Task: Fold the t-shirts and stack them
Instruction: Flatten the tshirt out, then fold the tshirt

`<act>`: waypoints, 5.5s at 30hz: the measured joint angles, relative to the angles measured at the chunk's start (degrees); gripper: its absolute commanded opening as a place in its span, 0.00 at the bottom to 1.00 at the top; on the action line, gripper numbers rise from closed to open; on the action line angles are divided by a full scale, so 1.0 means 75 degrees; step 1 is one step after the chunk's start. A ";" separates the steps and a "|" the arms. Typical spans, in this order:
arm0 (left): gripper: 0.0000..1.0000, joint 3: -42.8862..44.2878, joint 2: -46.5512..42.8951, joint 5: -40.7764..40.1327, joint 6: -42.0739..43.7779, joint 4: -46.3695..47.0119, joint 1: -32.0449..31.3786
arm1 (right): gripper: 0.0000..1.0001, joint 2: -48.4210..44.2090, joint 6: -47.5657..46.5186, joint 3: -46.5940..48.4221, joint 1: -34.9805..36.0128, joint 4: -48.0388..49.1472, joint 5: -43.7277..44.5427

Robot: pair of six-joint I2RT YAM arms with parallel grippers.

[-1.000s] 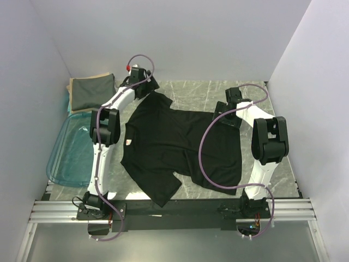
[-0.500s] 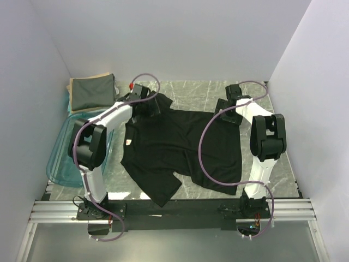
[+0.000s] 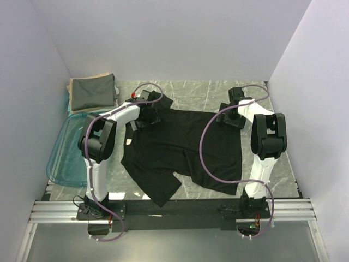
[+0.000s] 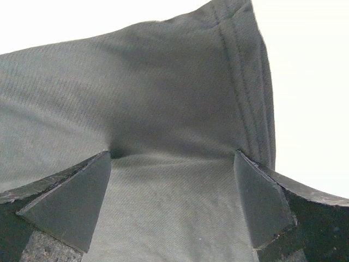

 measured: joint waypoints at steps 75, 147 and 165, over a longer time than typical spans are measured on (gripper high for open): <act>0.01 -0.7012 -0.6668 0.0332 -0.4377 -0.0784 -0.4616 | 0.97 -0.8361 0.3366 -0.6094 -0.0705 0.1853 0.0606; 0.01 -0.6047 -0.7426 -0.0233 -0.3089 -0.1536 -0.4622 | 0.00 -0.8408 0.4048 -0.7388 -0.0708 -0.1317 -0.0335; 0.01 -0.5922 -0.9098 0.0495 -0.3593 -0.2792 -0.4628 | 0.00 -0.9253 0.3453 -0.6242 -0.0641 -0.3675 -0.0460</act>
